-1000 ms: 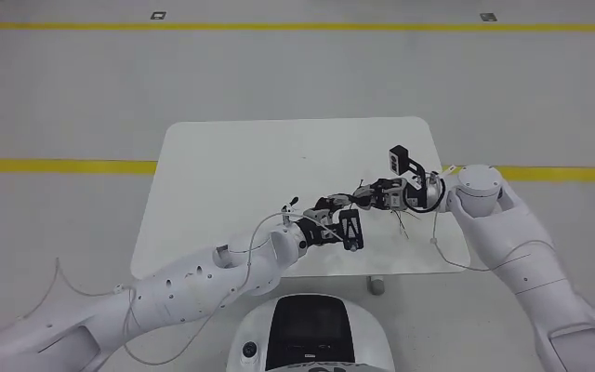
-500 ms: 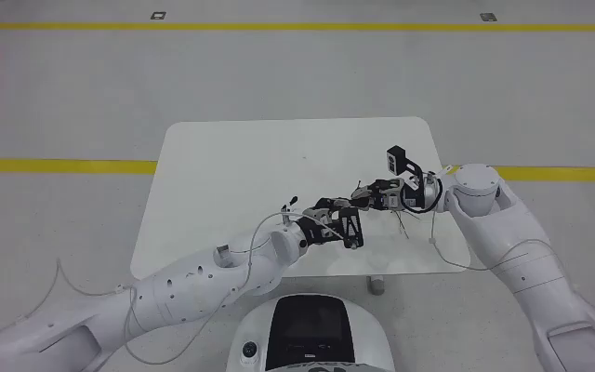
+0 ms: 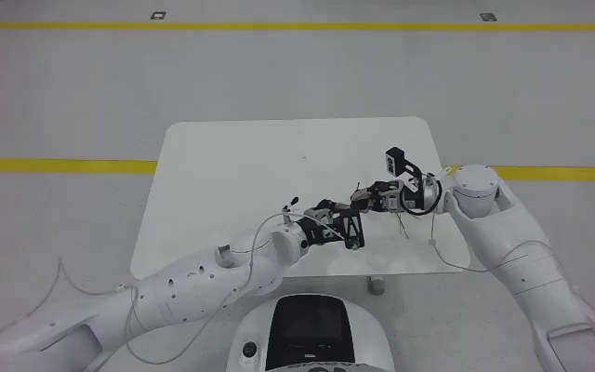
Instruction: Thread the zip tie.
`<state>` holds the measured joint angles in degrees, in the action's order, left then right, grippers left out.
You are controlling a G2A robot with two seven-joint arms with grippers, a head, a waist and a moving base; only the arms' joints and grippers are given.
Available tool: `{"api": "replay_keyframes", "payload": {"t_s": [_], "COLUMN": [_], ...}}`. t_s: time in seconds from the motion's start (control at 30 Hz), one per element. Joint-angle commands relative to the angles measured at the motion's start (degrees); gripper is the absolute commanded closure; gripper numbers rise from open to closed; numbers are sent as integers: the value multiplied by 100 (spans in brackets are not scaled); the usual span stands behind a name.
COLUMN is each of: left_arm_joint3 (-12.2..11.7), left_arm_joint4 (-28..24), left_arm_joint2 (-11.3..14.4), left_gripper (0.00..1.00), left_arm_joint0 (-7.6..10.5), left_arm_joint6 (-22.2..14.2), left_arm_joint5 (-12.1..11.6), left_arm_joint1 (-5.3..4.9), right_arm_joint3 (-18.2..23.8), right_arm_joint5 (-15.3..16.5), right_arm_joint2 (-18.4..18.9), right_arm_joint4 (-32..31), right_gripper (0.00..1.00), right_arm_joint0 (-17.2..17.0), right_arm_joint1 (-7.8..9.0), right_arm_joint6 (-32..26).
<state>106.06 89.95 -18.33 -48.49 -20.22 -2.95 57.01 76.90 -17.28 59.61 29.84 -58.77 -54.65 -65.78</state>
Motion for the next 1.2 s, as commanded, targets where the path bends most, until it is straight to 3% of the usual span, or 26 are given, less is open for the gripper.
{"api": "replay_keyframes", "payload": {"t_s": [0.0, 0.17, 0.2, 0.27, 0.53, 0.67, 0.77, 0.9, 0.93, 1.17], "left_arm_joint3": [-4, -17, -20, -21, 31, 41, -28, -219, -262, -262], "left_arm_joint4": [0, 0, 0, 0, -4, -359, -1113, -1933, -1884, -1884], "left_arm_joint2": [12, 35, 34, 24, -165, -376, -611, -892, -954, -954], "left_gripper": [95, 100, 100, 100, 100, 100, 100, 100, 100, 100], "left_arm_joint0": [7, 22, 21, 11, -175, -342, -507, -667, -655, -655], "left_arm_joint6": [-5, -15, -10, 13, 193, 466, 877, 1343, 1363, 1363], "left_arm_joint5": [5, 10, 12, 15, -35, -66, -282, -739, -837, -837], "left_arm_joint1": [3, 10, 10, 8, -24, -39, -65, -110, -124, -124], "right_arm_joint3": [8, 22, 23, 17, -26, -30, -41, -29, -29, -29], "right_arm_joint5": [-4, -23, -24, -22, 20, 59, 158, 170, 170, 170], "right_arm_joint2": [5, 4, 2, 5, 42, 122, 290, 430, 430, 430], "right_arm_joint4": [-13, -65, -79, -86, -35, -47, -102, -147, -147, -147], "right_gripper": [100, 100, 81, 0, 0, 0, 0, 0, 0, 0], "right_arm_joint0": [-4, -8, -5, -3, -24, -52, -129, -225, -225, -225], "right_arm_joint1": [3, 8, 9, 9, 8, 24, 68, 115, 115, 115], "right_arm_joint6": [-20, -83, -97, -107, -106, -43, 33, -32, -32, -32]}}
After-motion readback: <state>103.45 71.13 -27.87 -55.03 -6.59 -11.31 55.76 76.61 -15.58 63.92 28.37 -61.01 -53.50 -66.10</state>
